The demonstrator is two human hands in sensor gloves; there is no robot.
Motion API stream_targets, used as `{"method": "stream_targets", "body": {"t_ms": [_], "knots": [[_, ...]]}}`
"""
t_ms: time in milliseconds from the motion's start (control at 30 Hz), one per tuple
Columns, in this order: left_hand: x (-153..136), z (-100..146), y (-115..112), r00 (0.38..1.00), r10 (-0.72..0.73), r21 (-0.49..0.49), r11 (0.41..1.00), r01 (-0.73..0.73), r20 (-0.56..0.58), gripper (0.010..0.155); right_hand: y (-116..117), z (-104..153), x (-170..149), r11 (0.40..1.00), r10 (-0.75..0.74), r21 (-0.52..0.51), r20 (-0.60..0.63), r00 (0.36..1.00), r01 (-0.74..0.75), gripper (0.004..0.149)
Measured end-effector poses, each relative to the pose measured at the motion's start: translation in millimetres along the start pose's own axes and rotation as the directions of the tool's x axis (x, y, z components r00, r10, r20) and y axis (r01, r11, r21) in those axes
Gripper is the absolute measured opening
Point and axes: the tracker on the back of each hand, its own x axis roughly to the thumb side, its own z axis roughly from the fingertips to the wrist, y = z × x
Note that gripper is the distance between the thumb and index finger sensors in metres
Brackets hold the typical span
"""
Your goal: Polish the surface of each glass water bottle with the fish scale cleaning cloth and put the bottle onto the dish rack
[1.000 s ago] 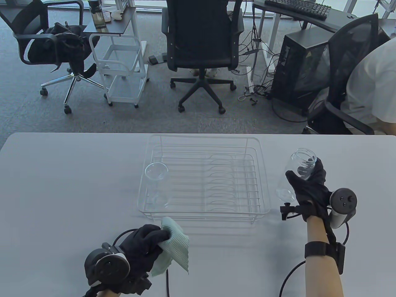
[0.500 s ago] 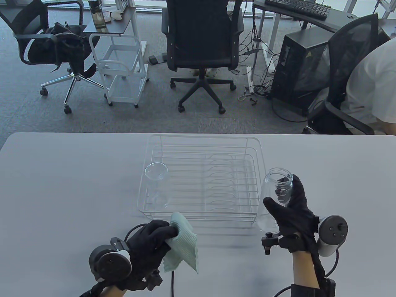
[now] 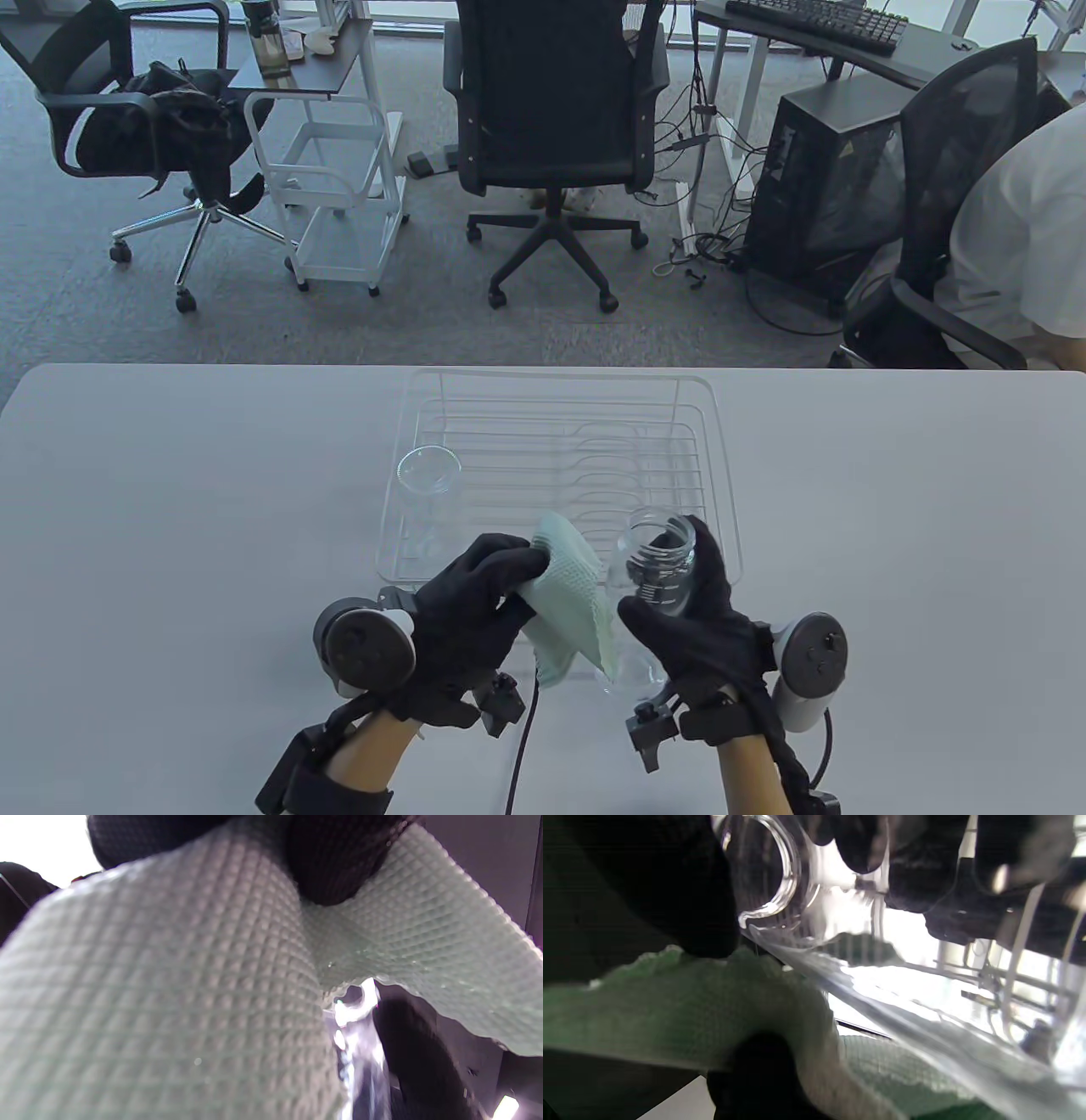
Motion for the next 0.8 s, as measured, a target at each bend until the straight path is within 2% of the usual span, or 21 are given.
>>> {"method": "stream_targets", "body": {"t_ms": [100,167,200,267,367,467,533,667,800], "knots": [[-4.0,3.3,-13.0,1.0,-0.011,-0.043,0.999,0.01,-0.011,0.039,19.8,2.2,-10.7,0.999,-0.023,0.035,-0.023,0.999,0.024,0.1],[-10.5,7.5,-15.4,0.998,0.012,0.002,1.0,-0.012,-0.058,0.04,26.7,4.8,-17.6,0.995,-0.087,0.047,-0.074,0.994,0.09,0.096],[-14.7,7.7,-14.1,0.996,0.045,-0.003,0.999,-0.045,-0.08,0.04,28.0,3.7,-20.8,0.979,-0.188,0.068,-0.078,0.979,0.194,0.092],[-18.6,8.6,-10.6,0.993,0.075,0.017,0.997,-0.074,-0.095,0.04,28.4,4.0,-20.5,0.943,-0.299,0.115,-0.118,0.947,0.312,0.086],[-21.3,8.8,-7.3,0.987,0.106,0.054,0.994,-0.1,-0.12,0.04,27.4,3.7,-23.0,0.936,-0.246,0.233,-0.099,0.964,0.263,0.085],[-24.5,9.8,-7.4,0.982,0.139,0.064,0.989,-0.132,-0.13,0.04,28.0,4.5,-26.8,0.896,-0.31,0.284,-0.15,0.939,0.341,0.089],[-25.9,11.1,-8.6,0.981,0.138,0.057,0.99,-0.131,-0.135,0.04,27.3,5.4,-30.6,0.896,-0.332,0.252,-0.164,0.929,0.365,0.089],[-28.4,13.8,-10.6,0.98,0.13,0.041,0.991,-0.125,-0.152,0.04,22.6,3.4,-31.3,0.951,-0.249,0.167,-0.095,0.964,0.262,0.09],[-20.4,17.3,-22.1,0.989,0.108,-0.055,0.992,-0.114,-0.105,0.041,11.2,-1.6,-26.4,0.97,-0.234,0.06,-0.035,0.972,0.236,0.093]]}}
